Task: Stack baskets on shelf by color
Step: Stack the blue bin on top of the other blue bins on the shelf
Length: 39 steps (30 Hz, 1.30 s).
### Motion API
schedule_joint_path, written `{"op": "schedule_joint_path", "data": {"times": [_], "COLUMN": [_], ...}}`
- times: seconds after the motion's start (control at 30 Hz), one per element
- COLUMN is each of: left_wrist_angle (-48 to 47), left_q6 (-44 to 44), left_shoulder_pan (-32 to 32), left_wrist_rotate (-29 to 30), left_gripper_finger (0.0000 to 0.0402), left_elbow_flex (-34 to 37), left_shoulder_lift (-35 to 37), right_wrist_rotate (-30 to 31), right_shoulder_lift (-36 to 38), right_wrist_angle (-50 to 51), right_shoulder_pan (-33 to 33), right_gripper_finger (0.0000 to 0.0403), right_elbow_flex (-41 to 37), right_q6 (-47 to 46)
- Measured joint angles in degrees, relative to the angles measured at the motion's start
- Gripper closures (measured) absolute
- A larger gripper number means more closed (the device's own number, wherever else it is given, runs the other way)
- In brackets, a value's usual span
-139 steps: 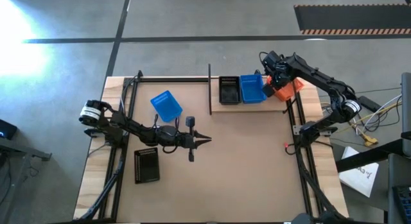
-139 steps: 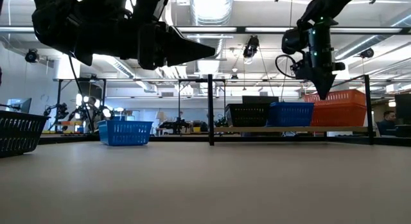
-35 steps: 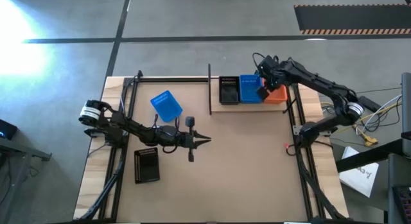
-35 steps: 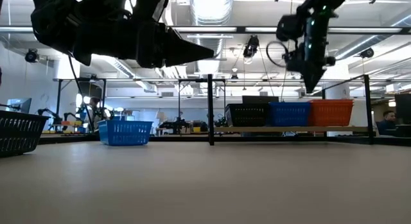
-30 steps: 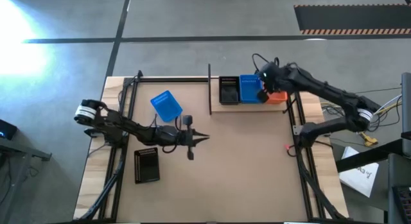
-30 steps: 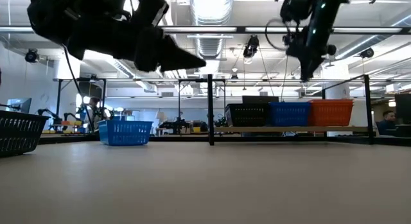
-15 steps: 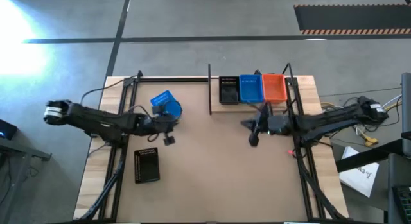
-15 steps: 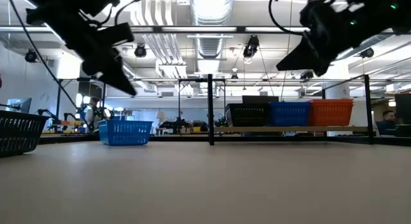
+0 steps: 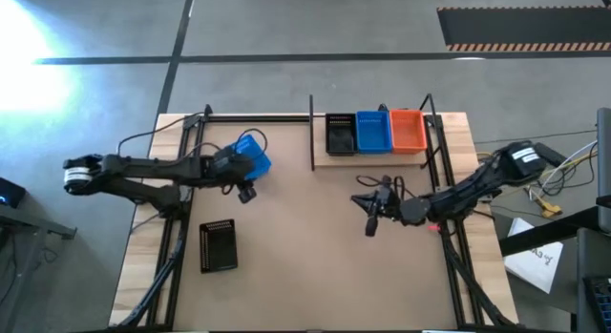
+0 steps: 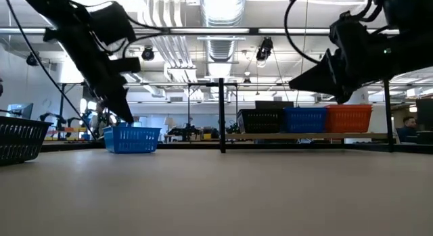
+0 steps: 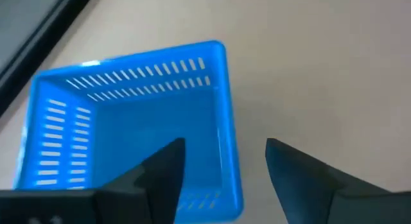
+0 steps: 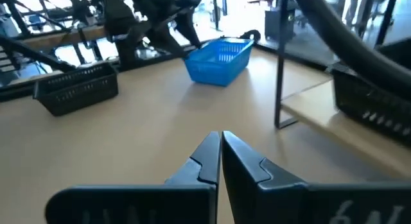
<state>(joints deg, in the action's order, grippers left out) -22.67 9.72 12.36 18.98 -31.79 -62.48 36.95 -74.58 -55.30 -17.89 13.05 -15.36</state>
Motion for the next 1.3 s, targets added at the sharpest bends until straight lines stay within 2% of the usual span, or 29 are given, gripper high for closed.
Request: {"op": "schedule_joint_path", "data": {"times": [0.1,0.2,0.37,0.43,0.53,0.67,0.83,0.97,1.07,1.17,1.3], "left_wrist_angle": [2.2,2.8,2.6,2.6,2.6,5.4,22.2,35.3,41.8,44.3,44.3], "left_q6": [0.0,-0.2,-3.4,-5.8,-9.6,-13.2,-13.5,-13.7,-16.4,-17.9,-18.0], "left_shoulder_pan": [1.1,1.2,0.7,-0.3,-3.2,-9.5,-17.4,-20.3,-20.4,-19.8,-18.5], "left_wrist_rotate": [-0.7,-0.7,-1.3,-3.9,-11.0,-23.7,-33.6,-34.4,-34.1,-33.1,-32.1], "left_gripper_finger": [0.0197,0.0219,0.0300,0.0340,0.0390,0.0394,0.0400,0.0401,0.0401,0.0401,0.0401], "left_elbow_flex": [-0.2,-0.7,-2.3,-3.2,-5.0,-7.4,-8.1,-10.8,-15.7,-23.0,-34.4], "left_shoulder_lift": [-4.3,-8.6,-13.3,-14.0,-14.1,-14.3,-17.6,-24.8,-31.8,-39.5,-49.1], "right_wrist_rotate": [0.2,0.2,0.7,0.8,2.3,7.3,9.7,9.6,9.7,9.8,9.8], "right_shoulder_lift": [-4.3,-7.5,-9.1,-7.9,-5.1,0.0,7.4,14.1,19.1,22.2,22.1], "right_wrist_angle": [0.0,0.0,1.0,2.6,5.9,15.5,26.1,34.5,45.2,59.9,75.7], "right_shoulder_pan": [-0.6,-1.8,-4.3,-5.2,-6.8,-9.6,-13.1,-16.7,-18.7,-19.9,-21.1], "right_gripper_finger": [0.0394,0.0394,0.0394,0.0394,0.0394,0.0394,0.0394,0.0394,0.0394,0.0394,0.0394], "right_elbow_flex": [2.3,4.6,6.6,6.4,5.6,5.4,5.4,6.3,9.2,13.5,18.3], "right_q6": [-0.5,0.3,3.6,4.0,3.2,1.3,-2.2,-3.1,-7.5,-16.1,-27.3]}}
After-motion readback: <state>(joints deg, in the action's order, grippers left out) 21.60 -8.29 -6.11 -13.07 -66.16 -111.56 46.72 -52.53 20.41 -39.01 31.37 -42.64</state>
